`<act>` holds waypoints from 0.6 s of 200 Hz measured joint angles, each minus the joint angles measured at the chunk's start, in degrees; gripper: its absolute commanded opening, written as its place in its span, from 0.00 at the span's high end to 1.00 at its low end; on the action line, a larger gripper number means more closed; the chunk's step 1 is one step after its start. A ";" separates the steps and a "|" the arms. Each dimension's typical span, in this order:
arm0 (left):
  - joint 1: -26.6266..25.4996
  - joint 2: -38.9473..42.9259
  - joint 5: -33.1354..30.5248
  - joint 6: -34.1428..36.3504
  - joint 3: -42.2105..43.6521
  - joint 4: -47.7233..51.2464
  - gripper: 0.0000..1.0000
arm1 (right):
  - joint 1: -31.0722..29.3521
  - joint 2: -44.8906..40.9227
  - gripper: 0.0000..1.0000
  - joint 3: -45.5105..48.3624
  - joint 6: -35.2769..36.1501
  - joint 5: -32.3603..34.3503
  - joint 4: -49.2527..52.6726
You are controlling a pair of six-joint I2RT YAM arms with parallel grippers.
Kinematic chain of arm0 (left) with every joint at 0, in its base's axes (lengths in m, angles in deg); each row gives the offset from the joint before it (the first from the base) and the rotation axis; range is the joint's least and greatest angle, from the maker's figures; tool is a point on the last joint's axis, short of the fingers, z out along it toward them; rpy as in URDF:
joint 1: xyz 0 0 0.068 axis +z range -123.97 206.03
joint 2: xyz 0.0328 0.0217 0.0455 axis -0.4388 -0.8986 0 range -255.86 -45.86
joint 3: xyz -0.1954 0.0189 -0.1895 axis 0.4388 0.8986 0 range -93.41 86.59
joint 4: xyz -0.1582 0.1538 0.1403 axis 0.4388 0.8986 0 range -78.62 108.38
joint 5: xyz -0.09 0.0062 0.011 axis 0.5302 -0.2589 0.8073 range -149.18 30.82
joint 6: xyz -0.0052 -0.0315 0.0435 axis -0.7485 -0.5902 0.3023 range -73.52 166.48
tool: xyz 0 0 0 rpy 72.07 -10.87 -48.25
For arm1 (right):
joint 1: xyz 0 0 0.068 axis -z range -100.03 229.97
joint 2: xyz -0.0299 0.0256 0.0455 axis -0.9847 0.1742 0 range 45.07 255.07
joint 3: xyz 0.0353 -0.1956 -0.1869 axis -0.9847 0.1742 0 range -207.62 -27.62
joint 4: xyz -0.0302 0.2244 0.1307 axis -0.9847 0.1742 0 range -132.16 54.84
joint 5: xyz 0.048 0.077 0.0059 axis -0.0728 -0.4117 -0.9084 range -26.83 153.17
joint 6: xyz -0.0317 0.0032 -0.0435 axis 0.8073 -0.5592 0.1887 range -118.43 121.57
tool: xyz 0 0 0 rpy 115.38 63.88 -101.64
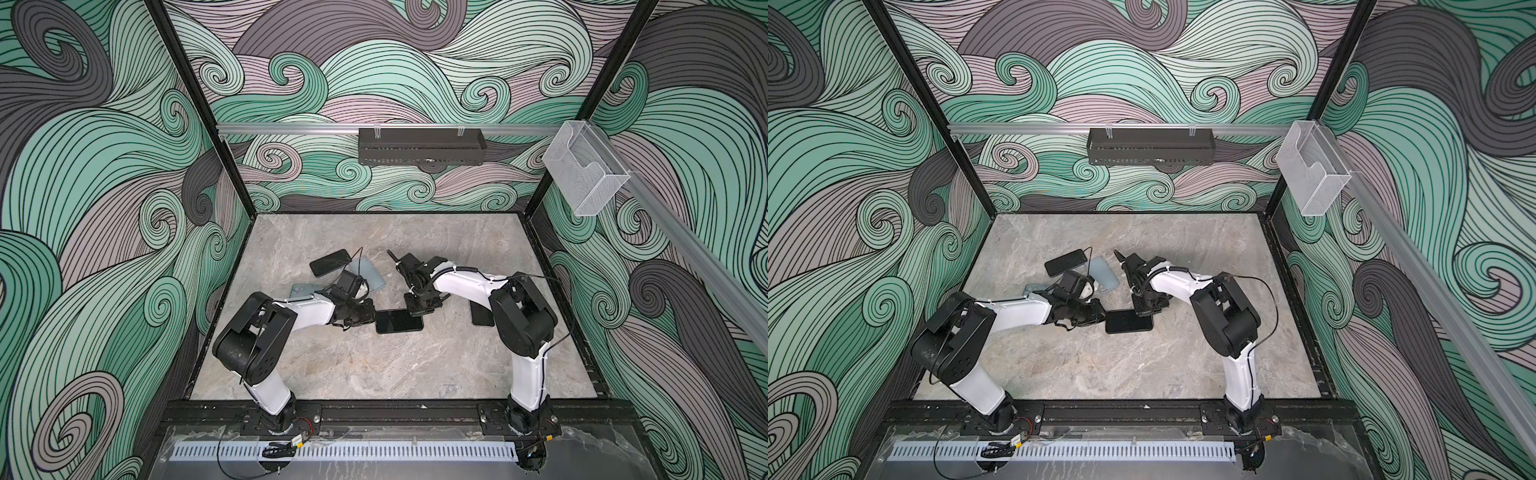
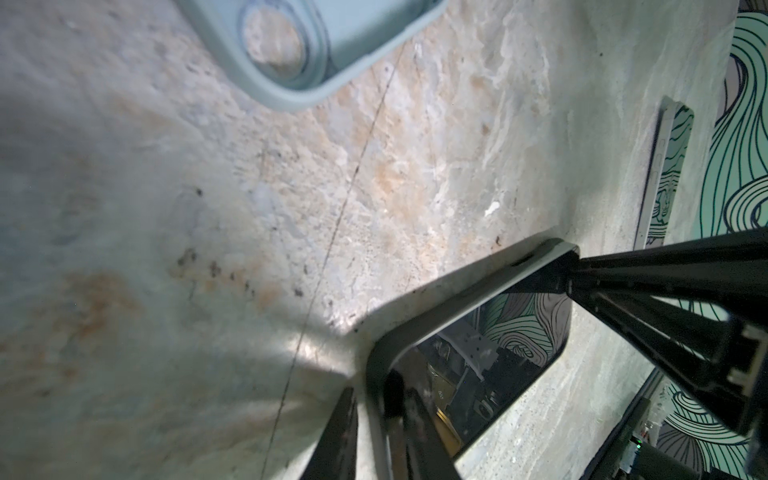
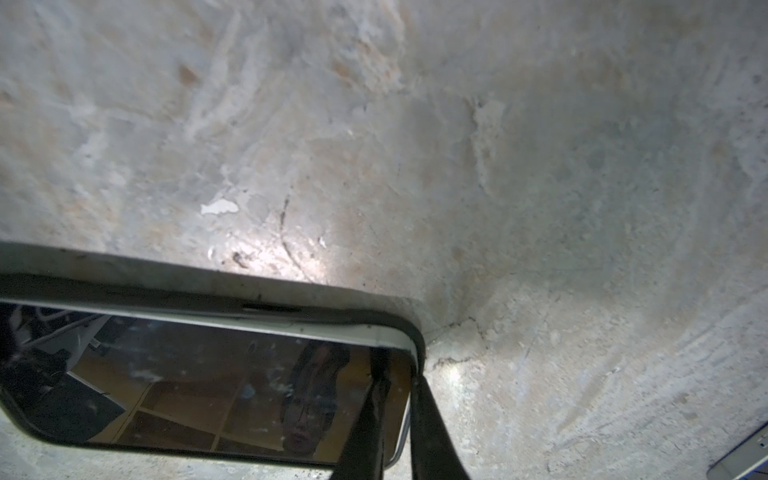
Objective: Put the phone into the phone case
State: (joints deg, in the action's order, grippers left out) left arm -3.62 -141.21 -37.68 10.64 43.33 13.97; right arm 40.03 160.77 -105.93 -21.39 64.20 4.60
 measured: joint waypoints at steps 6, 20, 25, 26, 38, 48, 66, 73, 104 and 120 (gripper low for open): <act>0.00 0.00 0.00 0.00 0.00 0.00 0.77 | -0.11 0.00 0.86 0.00 -0.02 0.24 0.02; 0.00 0.00 0.00 -0.02 0.00 0.02 0.77 | -0.42 0.00 0.86 0.00 -0.04 0.90 0.02; 0.00 0.00 0.00 -0.02 0.00 0.02 0.77 | -0.55 0.00 0.86 0.00 -0.02 1.18 0.02; 0.00 0.00 0.00 -0.02 0.00 0.04 0.77 | -0.57 0.00 0.86 0.00 -0.02 1.20 0.02; 0.00 0.00 0.00 -0.02 0.00 0.07 0.77 | -0.90 0.00 0.86 0.00 -0.04 1.92 0.02; 0.00 0.00 0.00 -0.07 0.02 0.09 0.77 | -1.20 0.00 0.86 0.00 -0.04 2.51 0.04; 0.00 0.31 -0.02 -0.20 0.26 0.11 0.77 | -1.81 0.00 0.86 0.00 -0.04 3.78 0.04; 0.00 0.61 -0.02 -0.26 0.46 0.28 0.77 | -2.14 0.00 0.85 0.00 -0.04 4.42 0.04; 0.00 1.55 -0.02 -0.61 1.11 0.42 0.77 | -3.63 0.00 0.85 0.00 -0.04 5.62 -1.55; 0.00 1.92 -0.02 -0.72 1.25 0.48 0.77 | -4.24 0.07 0.85 0.00 -0.04 5.86 -2.95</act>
State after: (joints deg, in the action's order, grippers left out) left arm -3.62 -139.29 -37.71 9.92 44.57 14.46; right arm 35.79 160.83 -105.93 -21.44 70.06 1.65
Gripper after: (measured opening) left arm 0.227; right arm 0.148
